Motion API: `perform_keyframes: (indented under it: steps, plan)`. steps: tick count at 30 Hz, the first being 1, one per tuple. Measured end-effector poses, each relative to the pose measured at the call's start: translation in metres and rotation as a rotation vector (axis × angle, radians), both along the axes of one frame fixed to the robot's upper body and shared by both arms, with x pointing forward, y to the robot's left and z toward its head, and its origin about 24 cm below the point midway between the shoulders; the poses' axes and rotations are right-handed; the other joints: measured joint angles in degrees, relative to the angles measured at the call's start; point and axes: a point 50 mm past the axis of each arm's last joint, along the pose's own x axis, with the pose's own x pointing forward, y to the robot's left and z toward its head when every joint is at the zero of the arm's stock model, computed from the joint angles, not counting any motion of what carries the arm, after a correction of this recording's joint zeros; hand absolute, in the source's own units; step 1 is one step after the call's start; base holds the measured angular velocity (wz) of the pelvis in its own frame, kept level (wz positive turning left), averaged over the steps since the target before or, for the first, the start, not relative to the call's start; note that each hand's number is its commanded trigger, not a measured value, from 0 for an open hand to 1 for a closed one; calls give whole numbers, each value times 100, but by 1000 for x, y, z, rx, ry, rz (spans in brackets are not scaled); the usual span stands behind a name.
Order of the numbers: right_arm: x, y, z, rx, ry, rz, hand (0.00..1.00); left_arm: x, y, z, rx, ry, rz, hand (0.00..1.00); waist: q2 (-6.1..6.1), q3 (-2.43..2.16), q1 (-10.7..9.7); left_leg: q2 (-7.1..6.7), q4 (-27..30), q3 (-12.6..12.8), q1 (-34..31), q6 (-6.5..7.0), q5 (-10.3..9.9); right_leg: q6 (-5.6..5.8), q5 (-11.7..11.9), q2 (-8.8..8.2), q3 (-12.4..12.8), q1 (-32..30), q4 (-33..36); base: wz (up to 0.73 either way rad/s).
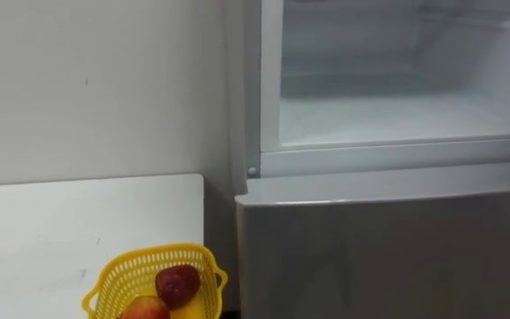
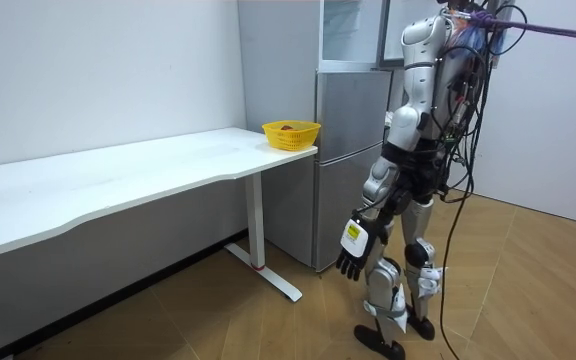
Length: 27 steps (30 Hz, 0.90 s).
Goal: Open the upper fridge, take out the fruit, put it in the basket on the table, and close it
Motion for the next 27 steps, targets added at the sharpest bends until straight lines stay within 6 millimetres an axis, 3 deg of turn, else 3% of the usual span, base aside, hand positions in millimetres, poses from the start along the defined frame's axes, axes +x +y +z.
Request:
perform_keyframes:
  steps: [6, 12, 18, 22, 27]
  plan:
    - [-6, -1, -1, 21, 14, -64, 0, -3, -1, 0, -7, 22, 2, 0, 20, -2, -11, -4, 2, -22, 58, 0, -31, 11, -4, -7, -64, 96, 12, 1]
    - [-24, -3, -3, 51, 61, -261, 0, 4, -2, -1, -18, 21, -2, 0, 38, 5, -32, -5, 1, -120, 107, -8, -33, 10, -4, 9, -36, 167, 18, 5]
    - [-49, -7, -4, 108, 59, -734, 0, -2, 1, 0, -7, 18, 83, 0, 67, 16, -212, -6, 101, -185, 90, -15, -55, 4, -12, 19, 0, 191, 11, 4]
    - [-72, -10, -2, 155, -7, -1239, 0, -6, 9, 2, 13, -1, 170, 0, 63, 13, -399, -14, 151, -191, 85, -9, -61, -2, -93, 2, 23, 174, 30, 2]
    - [-73, -15, 0, 213, -141, -1678, 0, 1, 14, 5, 41, -60, 222, 0, 47, -4, -555, -6, 145, -163, 98, -12, -58, -5, -92, 5, 27, 164, 36, -2]
